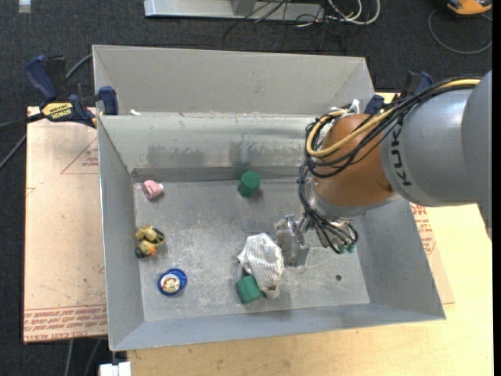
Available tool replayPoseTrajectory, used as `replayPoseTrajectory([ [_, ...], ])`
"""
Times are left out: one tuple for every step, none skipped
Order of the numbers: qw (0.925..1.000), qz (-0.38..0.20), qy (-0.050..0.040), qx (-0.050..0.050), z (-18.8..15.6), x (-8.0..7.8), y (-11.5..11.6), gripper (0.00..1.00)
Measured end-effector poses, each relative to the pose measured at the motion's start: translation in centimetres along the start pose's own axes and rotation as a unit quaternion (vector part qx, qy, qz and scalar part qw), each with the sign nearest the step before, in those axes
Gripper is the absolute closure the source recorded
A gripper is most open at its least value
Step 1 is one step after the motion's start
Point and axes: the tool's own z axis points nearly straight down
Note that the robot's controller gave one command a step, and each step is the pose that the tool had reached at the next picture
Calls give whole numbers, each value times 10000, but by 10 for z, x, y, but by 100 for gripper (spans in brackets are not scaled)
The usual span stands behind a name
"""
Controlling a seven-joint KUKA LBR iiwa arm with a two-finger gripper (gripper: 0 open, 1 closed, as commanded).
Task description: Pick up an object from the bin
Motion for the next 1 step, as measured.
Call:
replayPoseTrajectory([
  [10000,-2,5,0,0,0,0,0],
])
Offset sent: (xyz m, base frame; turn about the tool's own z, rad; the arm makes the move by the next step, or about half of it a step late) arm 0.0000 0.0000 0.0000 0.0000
